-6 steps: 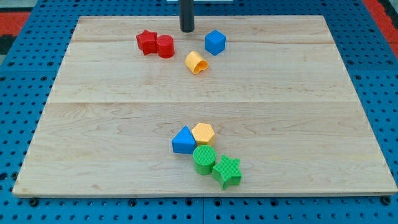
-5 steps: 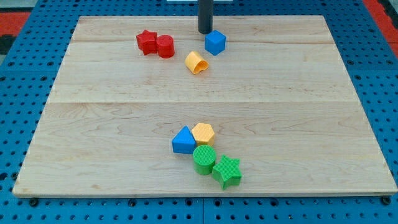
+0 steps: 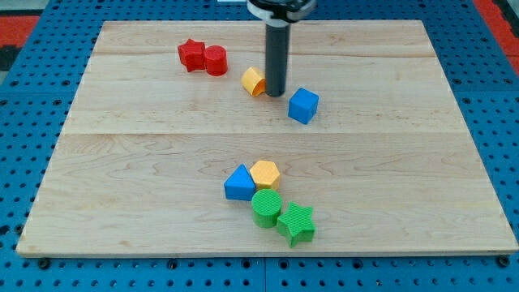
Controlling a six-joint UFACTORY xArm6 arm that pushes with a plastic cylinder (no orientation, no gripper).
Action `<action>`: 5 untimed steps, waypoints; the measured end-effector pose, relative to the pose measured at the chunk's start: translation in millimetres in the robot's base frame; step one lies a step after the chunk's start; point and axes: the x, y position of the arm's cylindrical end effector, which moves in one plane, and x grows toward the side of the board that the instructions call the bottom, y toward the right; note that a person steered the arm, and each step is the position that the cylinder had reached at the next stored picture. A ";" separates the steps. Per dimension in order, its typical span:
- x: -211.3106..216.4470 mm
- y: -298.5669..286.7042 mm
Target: Move the cube towards the bottom
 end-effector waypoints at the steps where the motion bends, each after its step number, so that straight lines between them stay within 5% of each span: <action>1: -13.3 22.4; 2: 48.9 29.3; 3: 66.8 28.1; 4: 9.8 28.4; 5: 54.5 71.2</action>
